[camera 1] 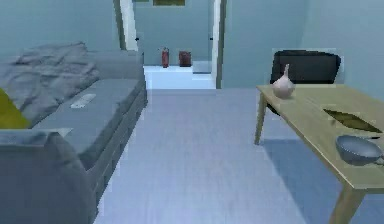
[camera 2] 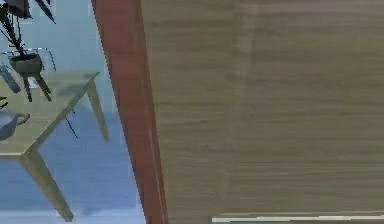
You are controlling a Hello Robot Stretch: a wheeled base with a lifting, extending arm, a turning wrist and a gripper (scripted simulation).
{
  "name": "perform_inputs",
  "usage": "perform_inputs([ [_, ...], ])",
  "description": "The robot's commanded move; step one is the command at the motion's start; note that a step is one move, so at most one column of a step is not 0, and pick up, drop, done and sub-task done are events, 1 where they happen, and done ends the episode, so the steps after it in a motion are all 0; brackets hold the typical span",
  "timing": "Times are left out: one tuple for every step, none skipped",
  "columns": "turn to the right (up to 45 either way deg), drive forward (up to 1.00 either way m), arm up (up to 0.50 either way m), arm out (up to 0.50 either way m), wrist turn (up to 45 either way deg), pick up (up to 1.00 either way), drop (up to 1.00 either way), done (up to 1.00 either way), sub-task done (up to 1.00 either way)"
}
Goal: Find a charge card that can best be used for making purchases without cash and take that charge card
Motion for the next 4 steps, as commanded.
perform_inputs([
  [0.0, 1.0, 0.0, 0.0, 0.0, 0.0, 0.0, 0.0, 0.0],
  [0.0, 1.0, 0.0, 0.0, 0.0, 0.0, 0.0, 0.0, 0.0],
  [3.0, 0.0, 0.0, 0.0, 0.0, 0.0, 0.0, 0.0, 0.0],
  [0.0, 1.0, 0.0, 0.0, 0.0, 0.0, 0.0, 0.0, 0.0],
])
